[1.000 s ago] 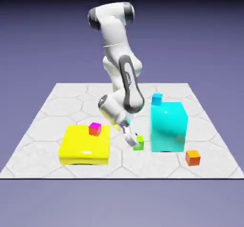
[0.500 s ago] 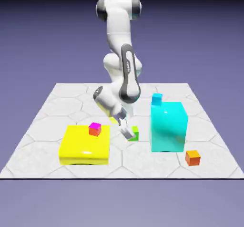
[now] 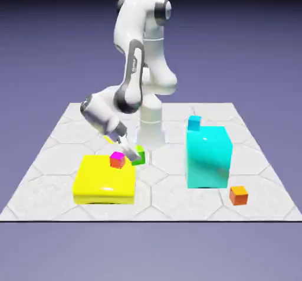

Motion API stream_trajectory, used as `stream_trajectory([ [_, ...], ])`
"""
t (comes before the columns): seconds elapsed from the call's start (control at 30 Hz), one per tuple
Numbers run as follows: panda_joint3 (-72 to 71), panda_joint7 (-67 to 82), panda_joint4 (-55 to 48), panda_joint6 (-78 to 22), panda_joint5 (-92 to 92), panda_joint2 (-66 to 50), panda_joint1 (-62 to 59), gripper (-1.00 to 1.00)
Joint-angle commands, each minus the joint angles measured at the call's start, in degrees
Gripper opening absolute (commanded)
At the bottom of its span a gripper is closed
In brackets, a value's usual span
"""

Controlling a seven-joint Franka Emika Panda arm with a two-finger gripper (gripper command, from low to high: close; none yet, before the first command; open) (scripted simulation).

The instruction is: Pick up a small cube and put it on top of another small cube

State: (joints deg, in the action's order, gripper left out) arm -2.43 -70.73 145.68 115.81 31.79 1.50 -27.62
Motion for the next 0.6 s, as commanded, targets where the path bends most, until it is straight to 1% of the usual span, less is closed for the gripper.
stream_trajectory([
  [0.0,2.1,0.1,-0.8,-1.4,-1.7,0.3,1.2,-1.0],
  [0.27,17.4,1.3,-6.5,-11.7,-13.2,2.4,7.1,-1.0],
  [0.3,17.4,1.3,-6.5,-11.7,-13.2,2.4,7.1,-1.0],
  [0.43,15.8,4.1,0.0,-1.7,-9.4,-1.5,8.5,-1.0],
  [0.47,15.8,4.1,0.0,-1.7,-9.4,-1.5,8.5,-1.0],
  [0.5,15.8,4.1,0.0,-1.7,-9.4,-1.5,8.5,1.0],
  [0.53,15.8,4.1,0.0,-1.7,-9.4,-1.5,8.5,1.0],
  [0.57,16.2,3.4,-1.6,-4.2,-10.3,-0.6,8.2,1.0],
])
